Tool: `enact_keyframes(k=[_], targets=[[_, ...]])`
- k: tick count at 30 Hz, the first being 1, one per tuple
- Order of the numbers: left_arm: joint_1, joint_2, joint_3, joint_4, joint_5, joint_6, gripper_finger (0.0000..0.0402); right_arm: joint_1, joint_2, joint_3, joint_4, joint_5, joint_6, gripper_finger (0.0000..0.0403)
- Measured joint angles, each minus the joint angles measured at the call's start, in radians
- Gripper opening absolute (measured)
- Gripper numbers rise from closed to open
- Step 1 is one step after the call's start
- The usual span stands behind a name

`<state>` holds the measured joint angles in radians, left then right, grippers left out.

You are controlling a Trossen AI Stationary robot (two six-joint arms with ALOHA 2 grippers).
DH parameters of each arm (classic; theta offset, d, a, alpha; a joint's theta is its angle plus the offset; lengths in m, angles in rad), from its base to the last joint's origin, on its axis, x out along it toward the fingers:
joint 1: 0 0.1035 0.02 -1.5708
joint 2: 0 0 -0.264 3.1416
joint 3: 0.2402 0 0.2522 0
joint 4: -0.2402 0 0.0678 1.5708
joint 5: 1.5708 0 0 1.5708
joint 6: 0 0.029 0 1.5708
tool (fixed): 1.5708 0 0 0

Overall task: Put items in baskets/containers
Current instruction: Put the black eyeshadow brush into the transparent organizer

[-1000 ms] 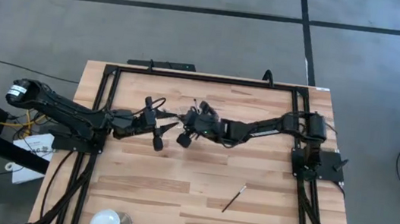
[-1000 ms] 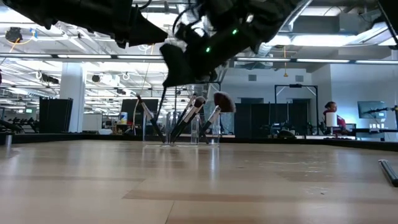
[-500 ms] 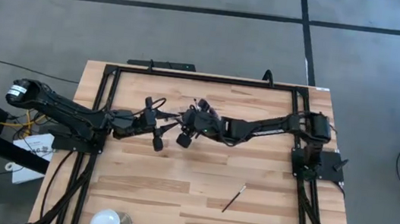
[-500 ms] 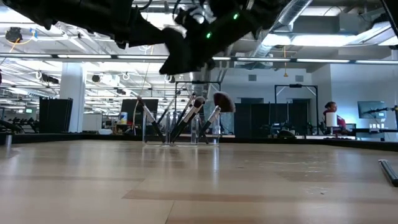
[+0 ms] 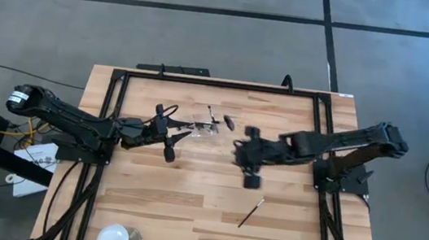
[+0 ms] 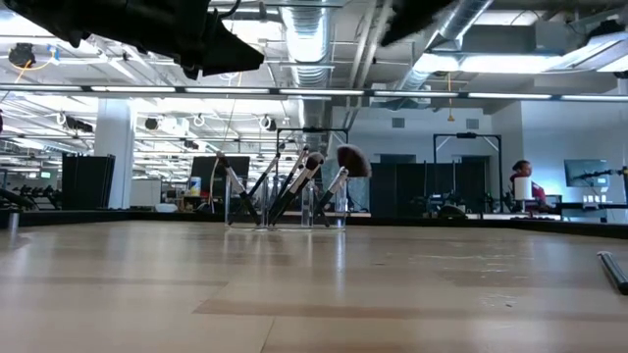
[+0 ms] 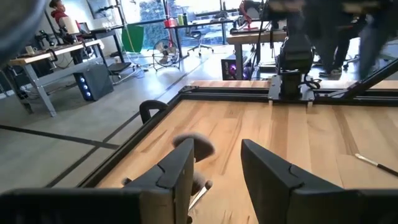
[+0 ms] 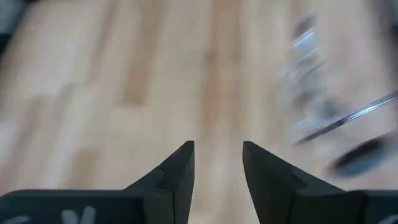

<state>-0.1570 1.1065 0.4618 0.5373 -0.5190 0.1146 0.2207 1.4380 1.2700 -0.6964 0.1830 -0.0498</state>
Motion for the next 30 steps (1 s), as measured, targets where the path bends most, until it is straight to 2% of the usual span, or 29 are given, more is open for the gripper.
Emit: enact_keyframes(k=[3, 6, 11, 15, 21, 30], targets=[[0.0, 0.0, 0.0, -0.003, 0.0, 0.0, 0.0131, 0.037, -0.058, -0.102, 0.004, -0.141, 0.089, 0.0127], [0.0, 0.0, 0.0, -0.003, 0.0, 0.0, 0.0131, 0.082, -0.12, -0.264, 0.125, -0.202, 0.136, 0.0122], [0.0, 0.0, 0.0, -0.006, 0.0, 0.0, 0.0131, 0.146, -0.188, -0.515, 0.4, -0.214, 0.283, 0.011], [0.0, 0.0, 0.0, -0.006, 0.0, 0.0, 0.0131, 0.196, -0.173, -0.653, 0.573, -0.214, 0.428, 0.0107], [0.0, 0.0, 0.0, -0.007, 0.0, 0.0, 0.0131, 0.272, -0.083, -0.713, 0.653, -0.237, 0.56, 0.0109], [0.0, 0.0, 0.0, -0.008, 0.0, -0.001, 0.0131, 0.355, 0.1, -0.71, 0.661, -0.208, 0.527, 0.0109]])
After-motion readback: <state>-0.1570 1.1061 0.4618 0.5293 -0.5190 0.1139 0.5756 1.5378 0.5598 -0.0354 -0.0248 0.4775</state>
